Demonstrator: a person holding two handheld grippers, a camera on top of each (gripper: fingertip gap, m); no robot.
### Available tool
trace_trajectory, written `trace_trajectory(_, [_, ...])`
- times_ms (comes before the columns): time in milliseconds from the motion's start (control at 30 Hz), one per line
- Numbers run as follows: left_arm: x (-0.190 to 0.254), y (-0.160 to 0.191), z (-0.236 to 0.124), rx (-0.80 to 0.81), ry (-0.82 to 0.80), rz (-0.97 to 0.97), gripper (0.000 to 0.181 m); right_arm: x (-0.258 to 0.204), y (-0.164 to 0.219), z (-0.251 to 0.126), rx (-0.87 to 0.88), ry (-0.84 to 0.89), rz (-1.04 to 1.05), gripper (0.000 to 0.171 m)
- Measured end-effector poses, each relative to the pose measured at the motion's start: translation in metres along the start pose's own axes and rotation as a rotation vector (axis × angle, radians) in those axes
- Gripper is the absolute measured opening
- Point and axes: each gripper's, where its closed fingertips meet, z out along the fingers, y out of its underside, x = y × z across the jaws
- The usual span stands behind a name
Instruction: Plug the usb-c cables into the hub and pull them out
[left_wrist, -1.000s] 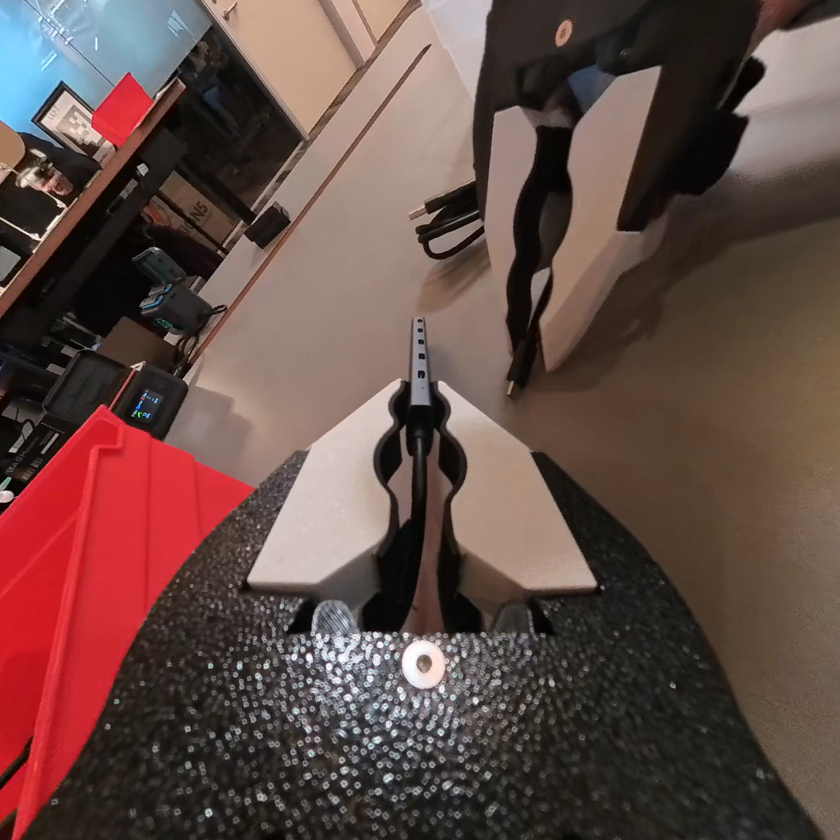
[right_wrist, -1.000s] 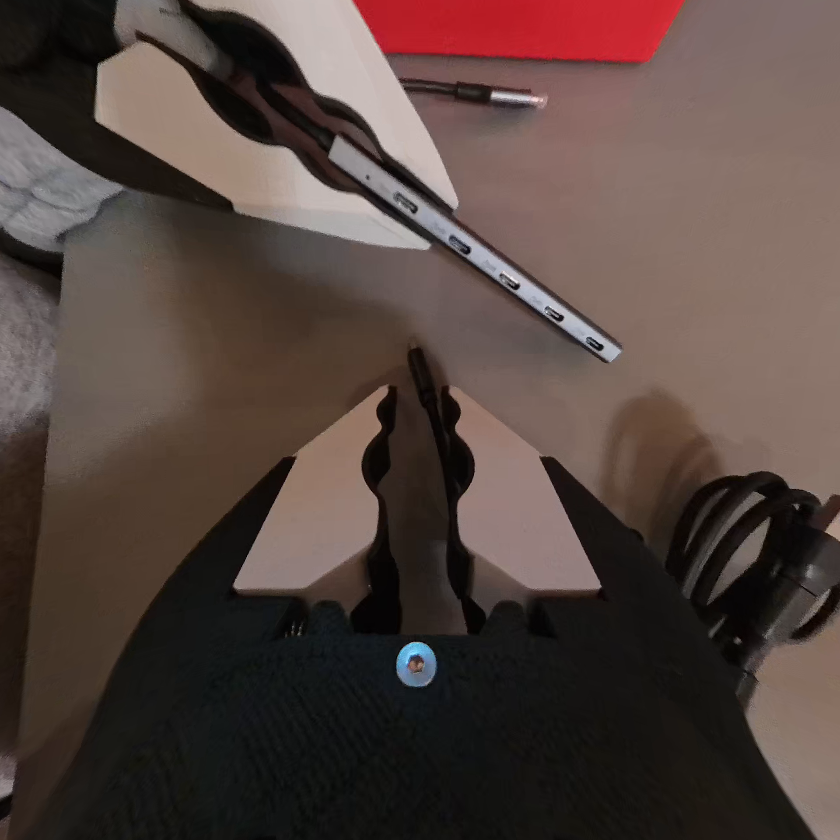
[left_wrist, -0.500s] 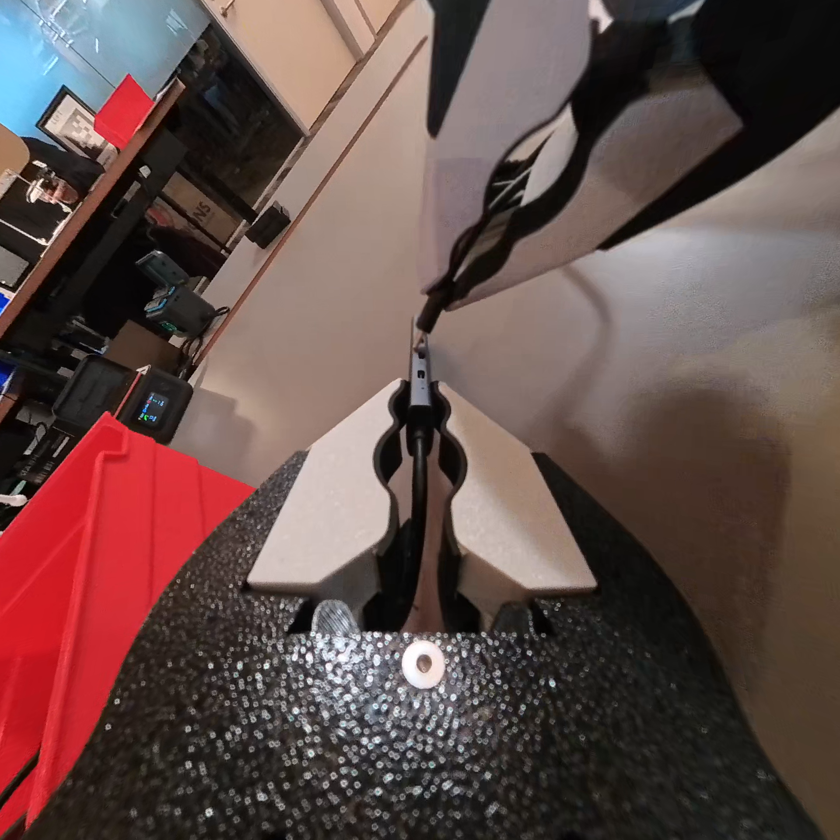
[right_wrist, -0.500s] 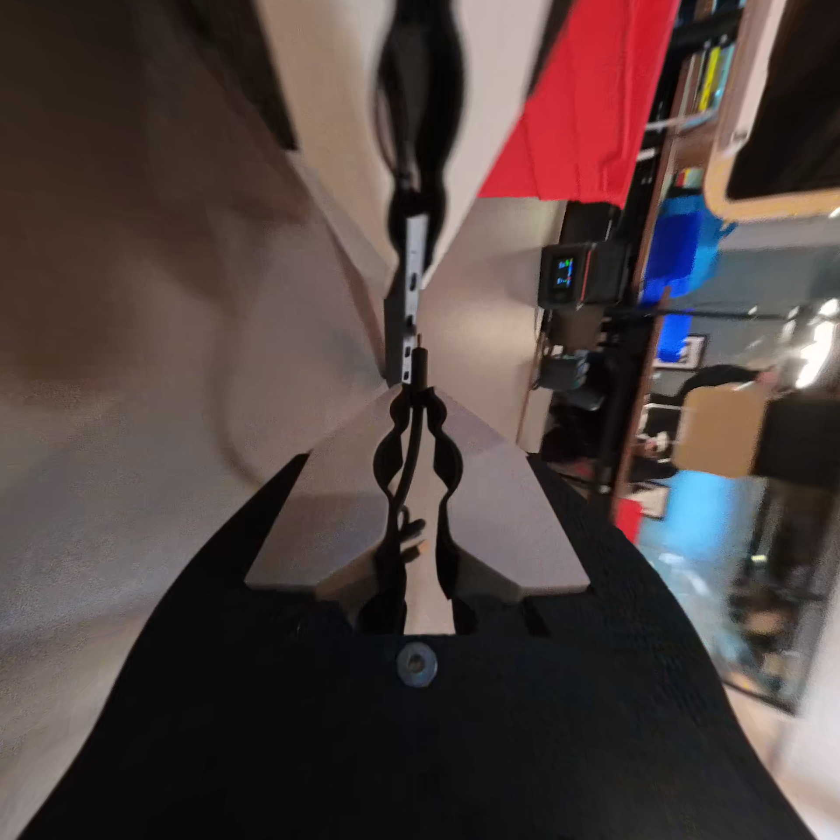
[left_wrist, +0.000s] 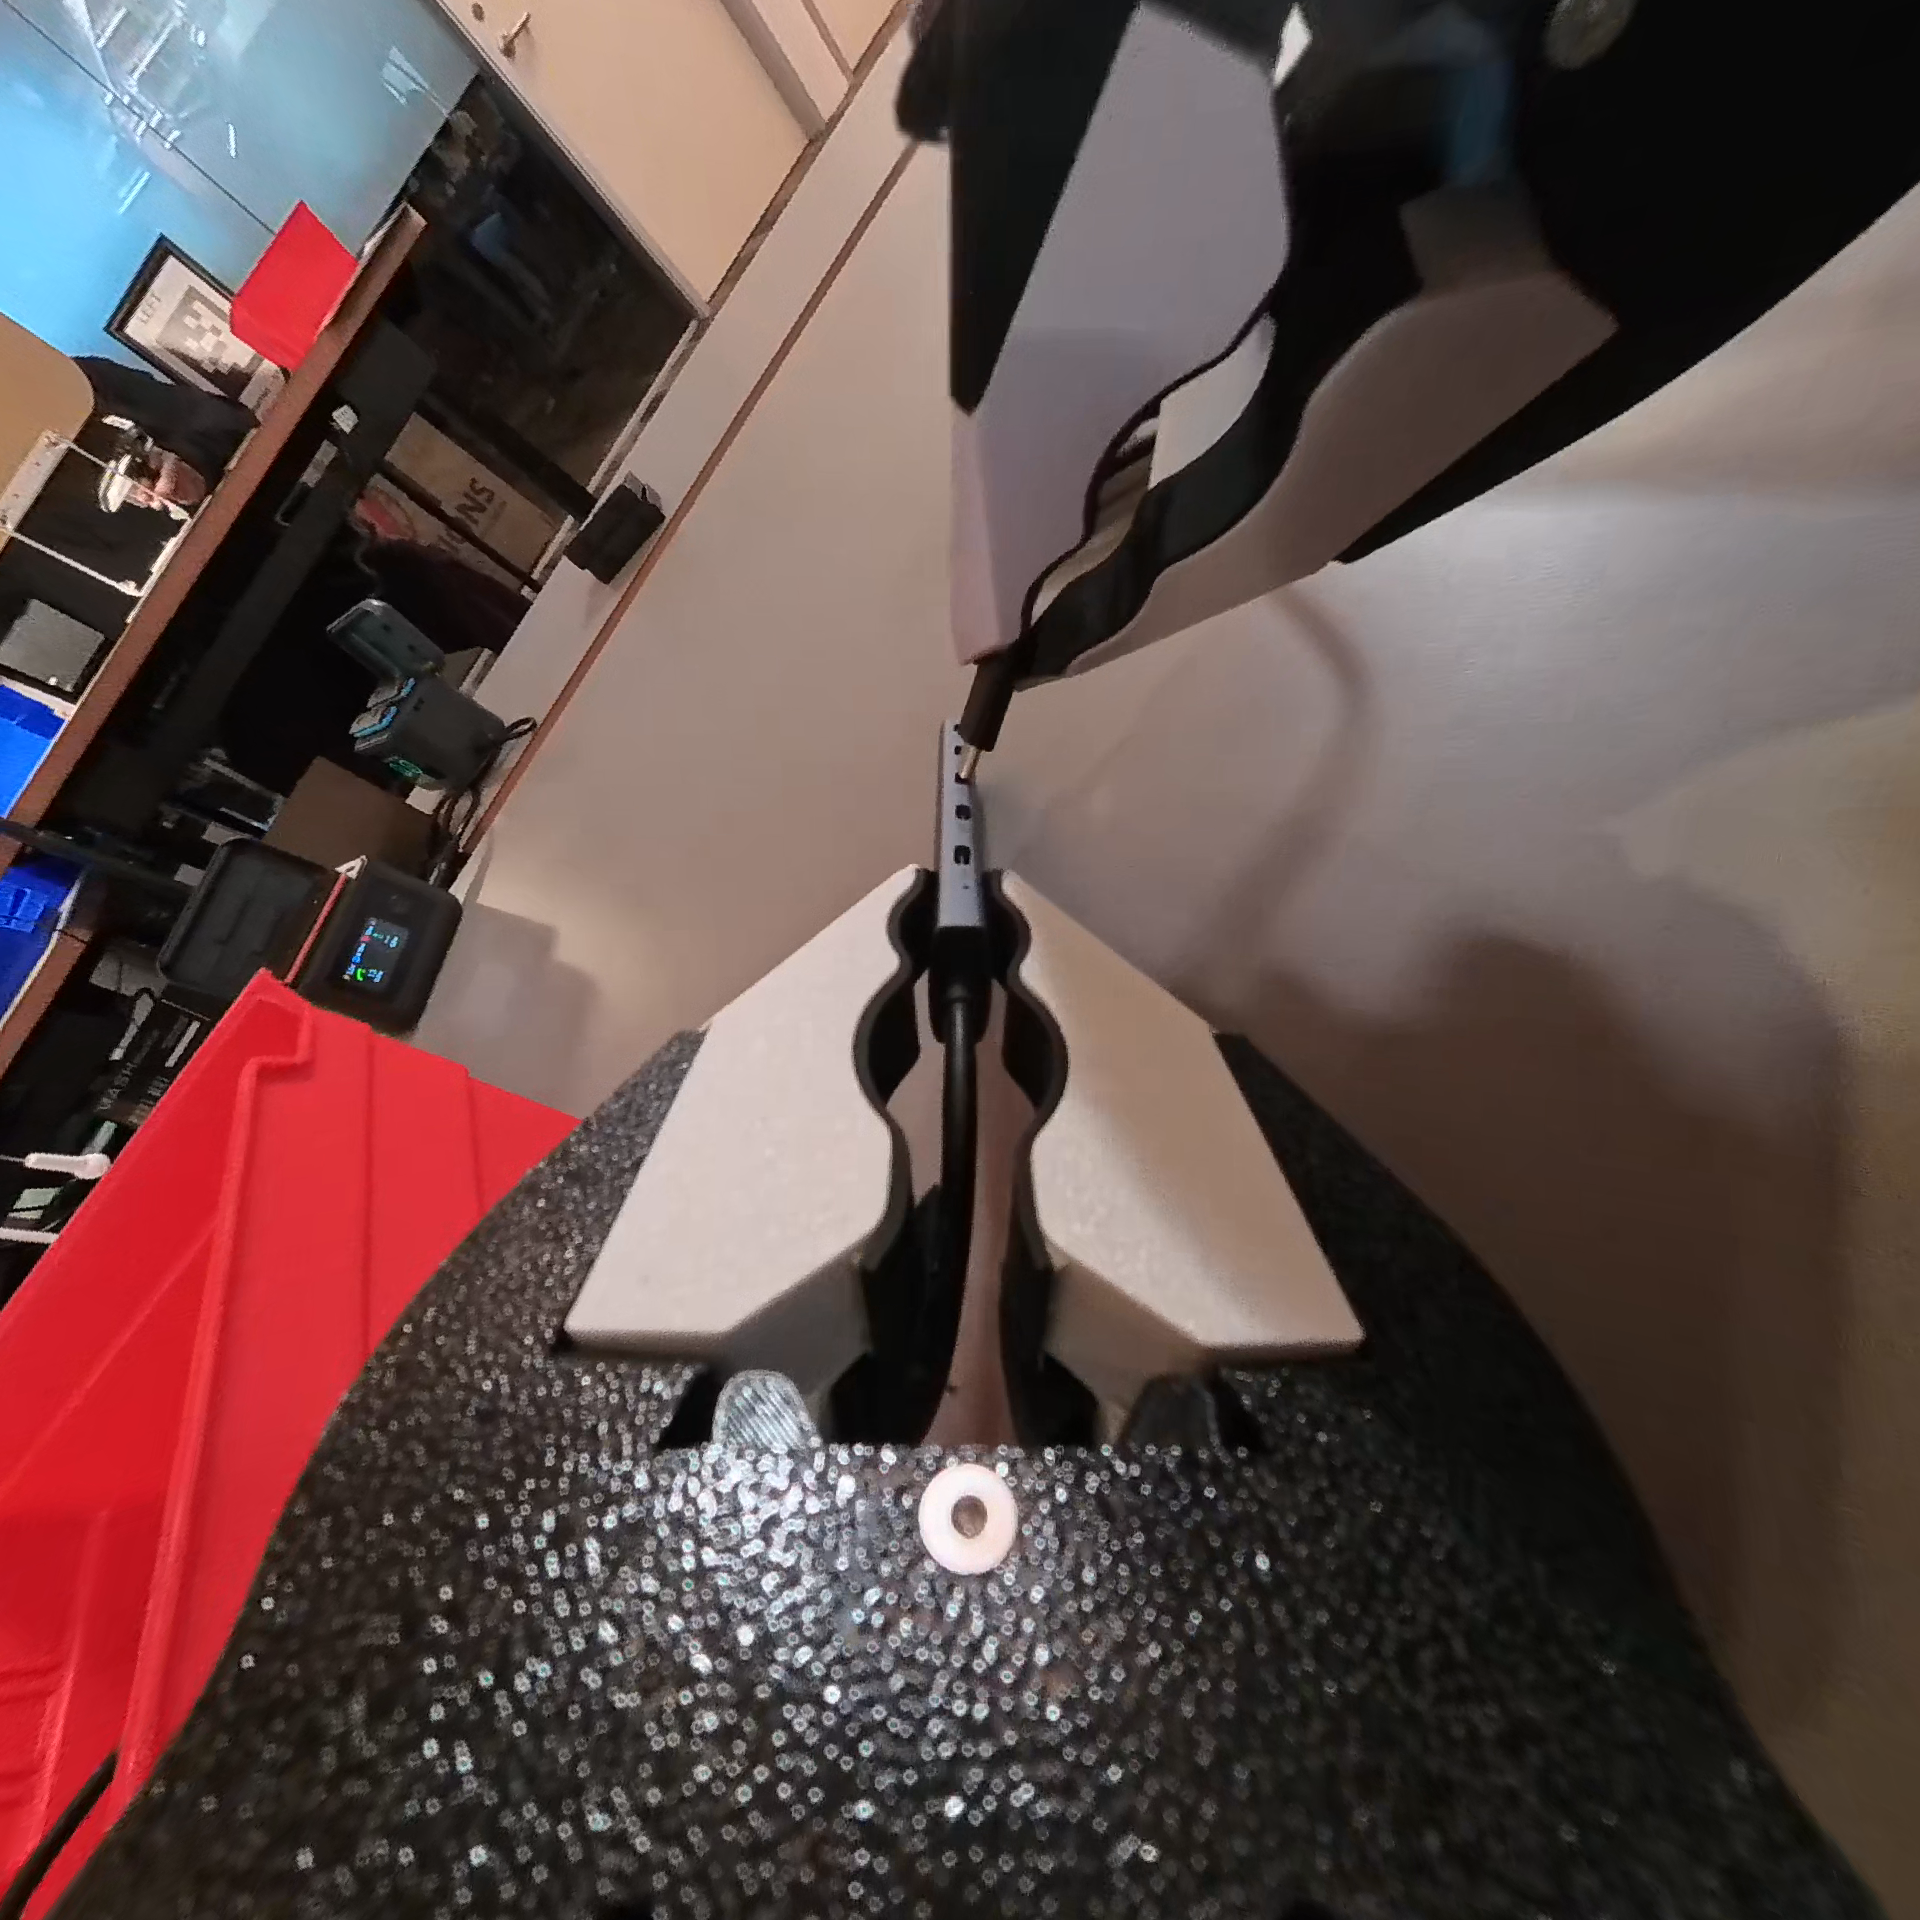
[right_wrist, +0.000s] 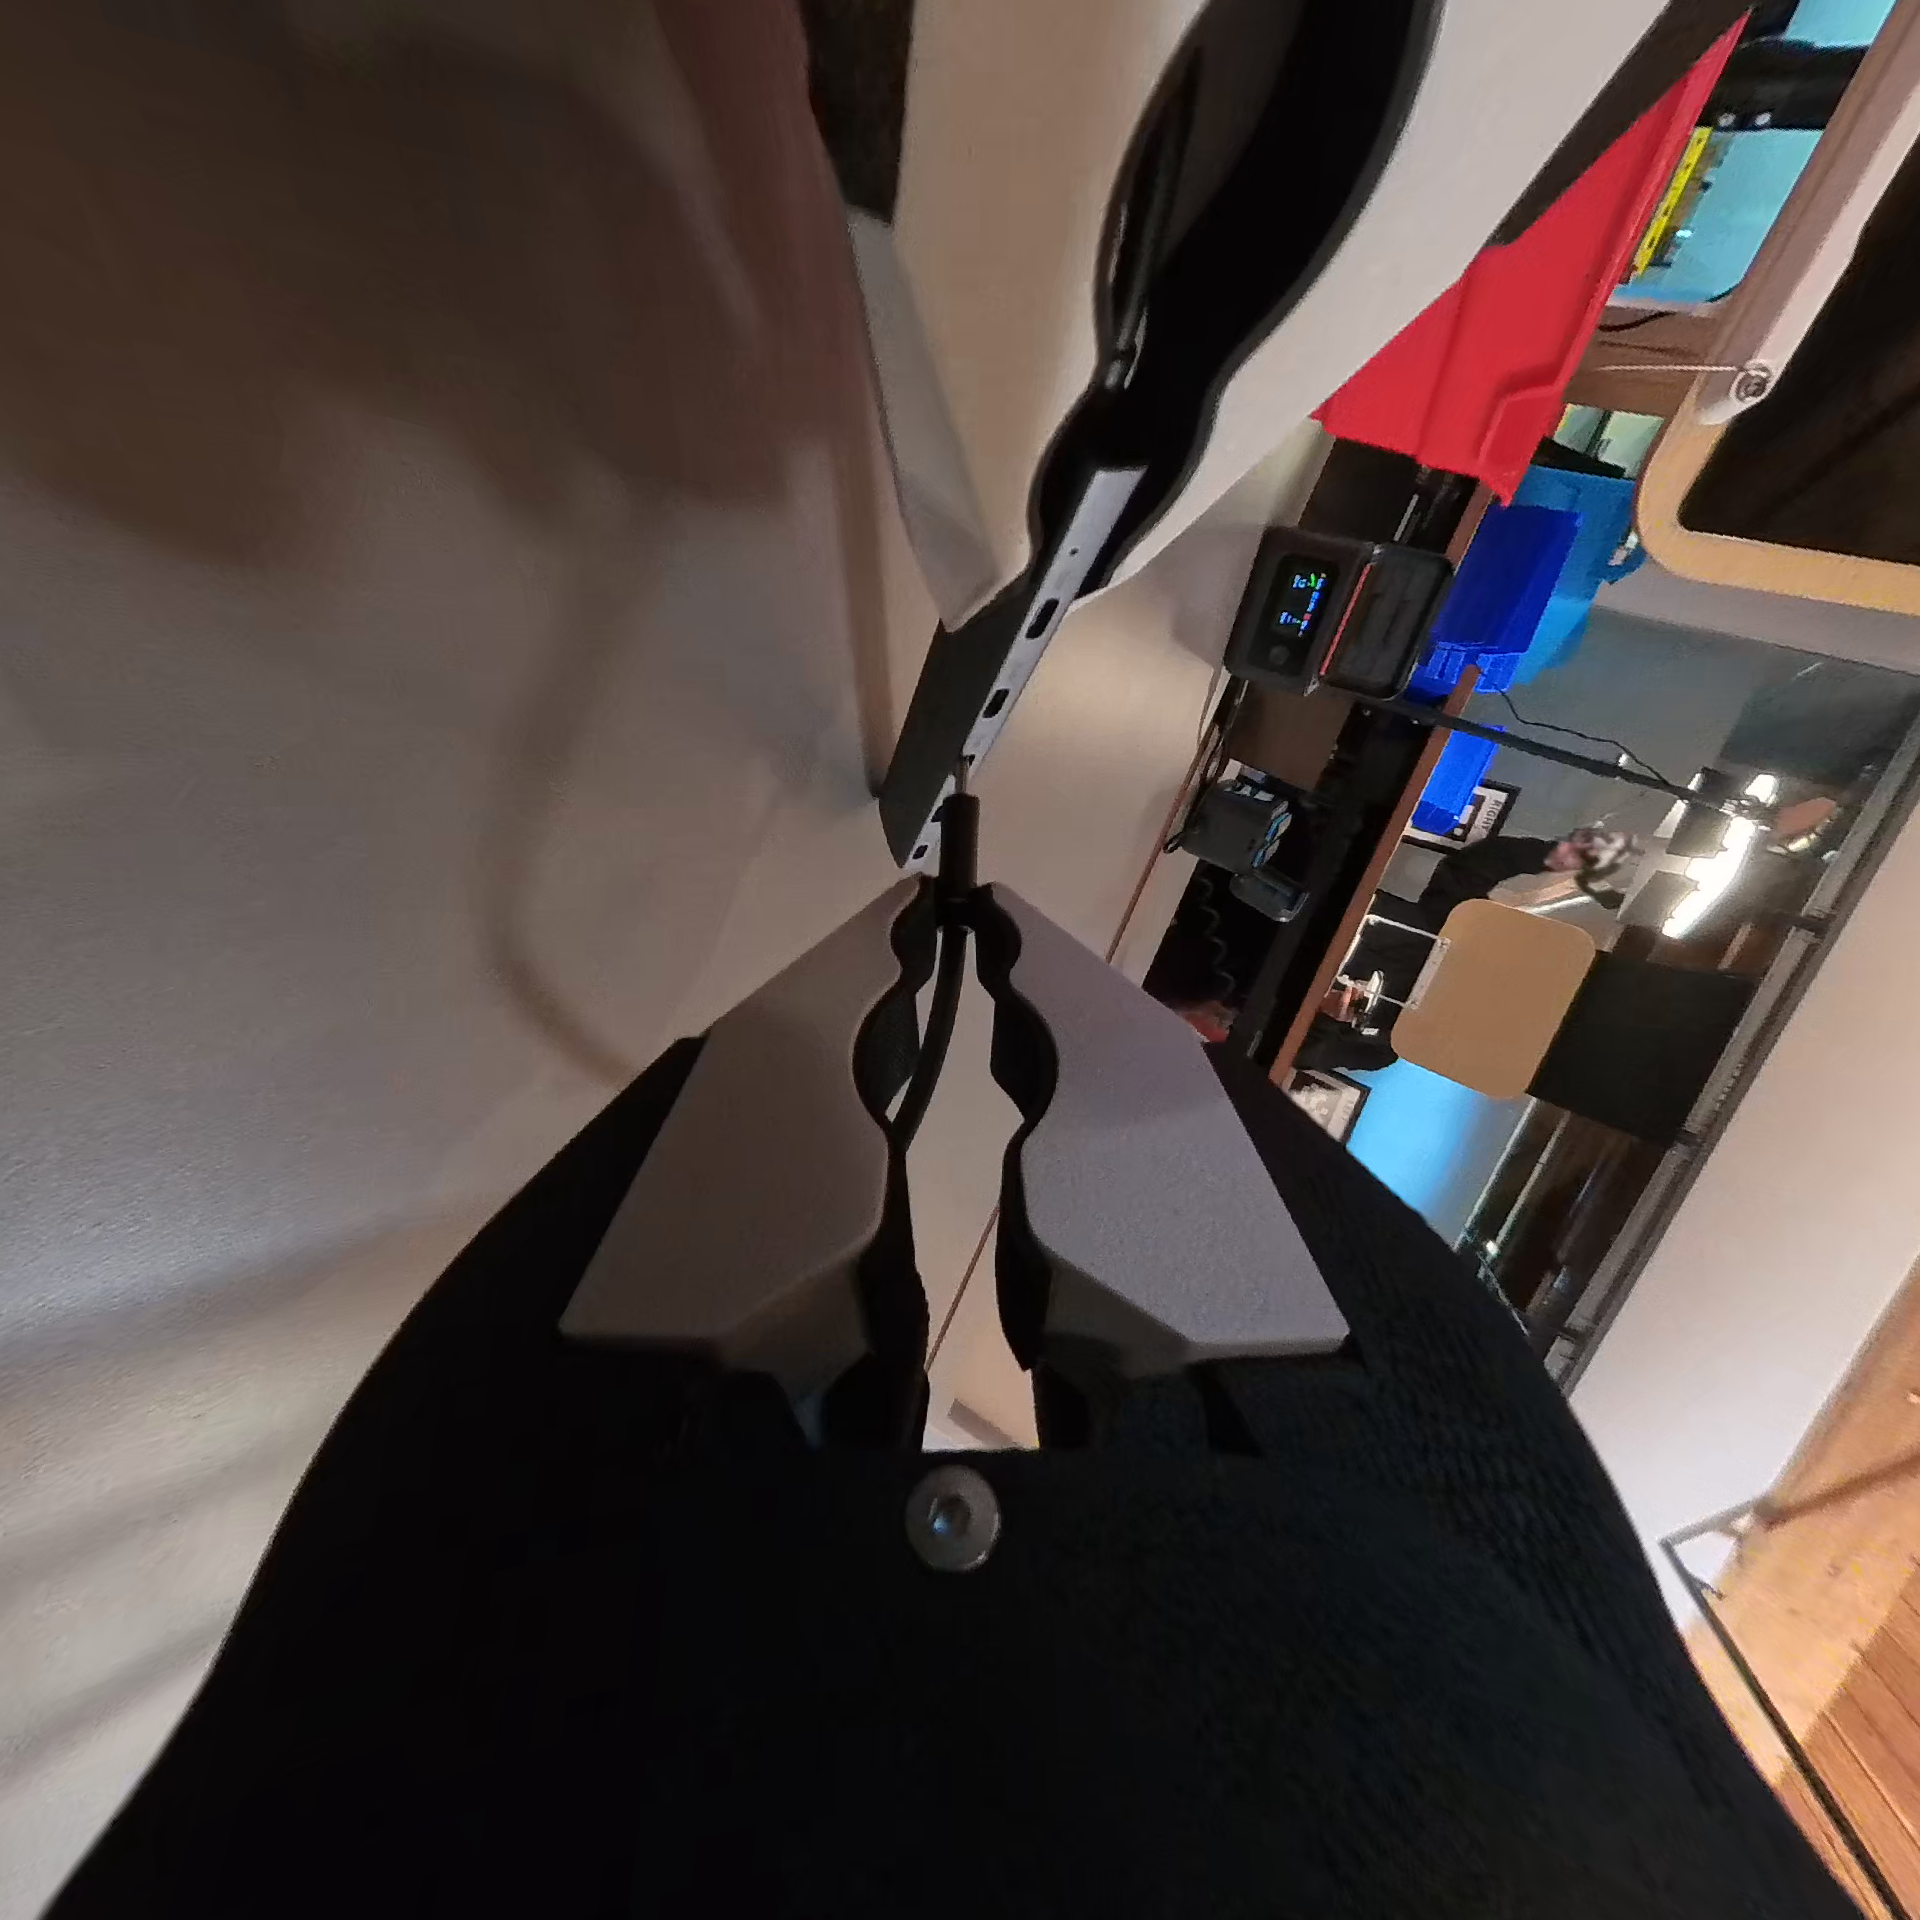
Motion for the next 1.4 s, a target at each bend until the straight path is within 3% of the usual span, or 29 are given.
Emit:
trace_trajectory(467, [0.004, -0.002, 0.001, -0.014, -0.020, 0.071, 0.008, -0.002, 0.000, -0.003, -0.031, -0.086, -0.077, 0.006])
trace_trajectory(733, [0.008, -0.004, -0.001, 0.012, -0.001, 0.091, 0.008, -0.004, -0.001, -0.003, 0.043, -0.191, 0.057, 0.006])
trace_trajectory(1100, [0.009, -0.008, -0.002, 0.062, 0.035, 0.087, 0.008, -0.005, -0.002, -0.004, 0.170, -0.163, 0.190, 0.005])
trace_trajectory(1400, [0.014, -0.013, -0.003, 0.091, 0.040, 0.113, 0.008, -0.007, -0.005, -0.004, 0.148, -0.197, 0.213, 0.004])
